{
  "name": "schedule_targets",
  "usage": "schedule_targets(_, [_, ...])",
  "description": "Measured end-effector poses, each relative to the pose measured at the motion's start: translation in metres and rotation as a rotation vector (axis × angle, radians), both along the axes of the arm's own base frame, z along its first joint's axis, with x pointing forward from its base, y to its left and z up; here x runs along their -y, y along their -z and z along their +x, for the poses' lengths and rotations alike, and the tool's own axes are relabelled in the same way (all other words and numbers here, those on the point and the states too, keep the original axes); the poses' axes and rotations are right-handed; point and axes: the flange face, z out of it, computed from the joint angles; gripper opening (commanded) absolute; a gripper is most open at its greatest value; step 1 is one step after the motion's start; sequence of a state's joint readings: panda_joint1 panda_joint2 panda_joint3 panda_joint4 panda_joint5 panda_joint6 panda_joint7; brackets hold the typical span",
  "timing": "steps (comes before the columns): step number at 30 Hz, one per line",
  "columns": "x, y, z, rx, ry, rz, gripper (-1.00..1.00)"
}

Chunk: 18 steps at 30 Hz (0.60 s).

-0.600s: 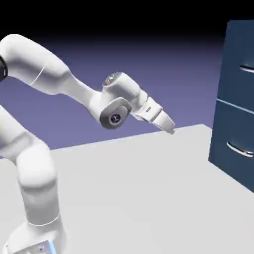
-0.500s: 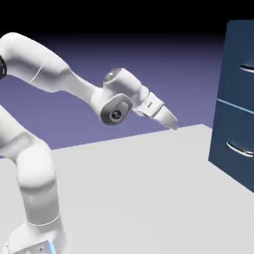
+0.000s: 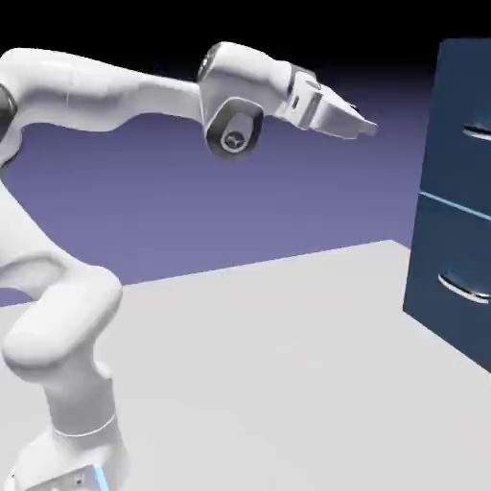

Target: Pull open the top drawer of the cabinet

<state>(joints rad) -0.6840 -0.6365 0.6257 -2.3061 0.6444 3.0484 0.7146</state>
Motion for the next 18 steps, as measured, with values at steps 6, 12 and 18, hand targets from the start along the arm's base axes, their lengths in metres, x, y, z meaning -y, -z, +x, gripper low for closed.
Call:
schedule_targets(6, [-0.028, -0.036, 0.018, 0.121, 0.025, 0.063, 0.0])
schedule_targets(12, [-0.059, -0.052, 0.047, 0.211, 0.023, 0.14, 0.0])
schedule_targets(18, [-0.084, -0.049, 0.086, 0.269, 0.007, 0.242, 0.0])
